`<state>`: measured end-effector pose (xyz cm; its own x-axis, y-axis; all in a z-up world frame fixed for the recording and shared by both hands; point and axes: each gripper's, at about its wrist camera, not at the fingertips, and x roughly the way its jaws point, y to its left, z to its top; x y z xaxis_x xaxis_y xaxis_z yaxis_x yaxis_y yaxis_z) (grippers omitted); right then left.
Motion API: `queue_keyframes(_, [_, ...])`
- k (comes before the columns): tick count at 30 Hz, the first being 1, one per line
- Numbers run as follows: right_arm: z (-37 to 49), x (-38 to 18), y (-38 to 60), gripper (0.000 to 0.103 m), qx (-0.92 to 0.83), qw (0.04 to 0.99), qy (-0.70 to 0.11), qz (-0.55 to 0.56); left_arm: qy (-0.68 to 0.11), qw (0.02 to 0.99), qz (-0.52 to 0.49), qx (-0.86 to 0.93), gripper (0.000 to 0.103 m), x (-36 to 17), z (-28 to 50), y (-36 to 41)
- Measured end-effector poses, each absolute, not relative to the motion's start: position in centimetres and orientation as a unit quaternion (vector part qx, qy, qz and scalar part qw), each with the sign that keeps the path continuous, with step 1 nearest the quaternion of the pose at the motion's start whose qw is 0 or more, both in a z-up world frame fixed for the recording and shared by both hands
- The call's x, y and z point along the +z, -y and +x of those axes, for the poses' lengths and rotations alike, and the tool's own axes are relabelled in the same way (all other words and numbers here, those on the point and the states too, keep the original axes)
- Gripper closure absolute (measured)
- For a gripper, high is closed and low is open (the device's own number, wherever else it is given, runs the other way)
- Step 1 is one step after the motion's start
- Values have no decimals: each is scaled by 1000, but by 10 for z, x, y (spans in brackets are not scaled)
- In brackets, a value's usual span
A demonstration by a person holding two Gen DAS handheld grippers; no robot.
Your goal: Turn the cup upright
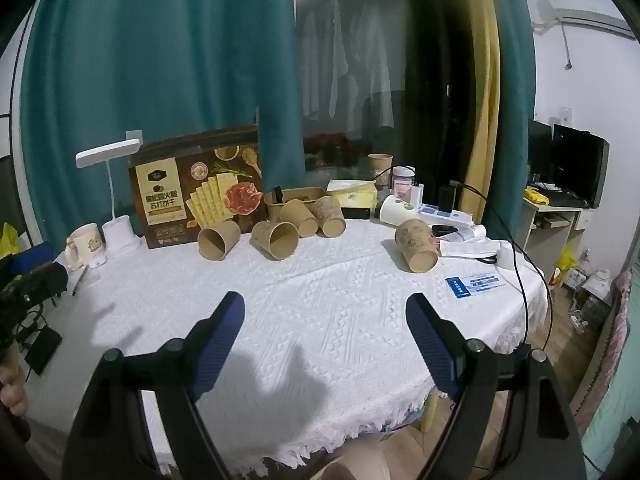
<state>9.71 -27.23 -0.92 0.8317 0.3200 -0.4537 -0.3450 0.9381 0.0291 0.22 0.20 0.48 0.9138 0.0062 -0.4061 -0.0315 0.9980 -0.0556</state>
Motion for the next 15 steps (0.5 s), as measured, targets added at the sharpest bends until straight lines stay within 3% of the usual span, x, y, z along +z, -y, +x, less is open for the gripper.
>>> queue_keyframes(15, [96, -3, 269, 22, 175, 958, -228, -25, -207, 978, -31, 10, 7, 14, 5, 2])
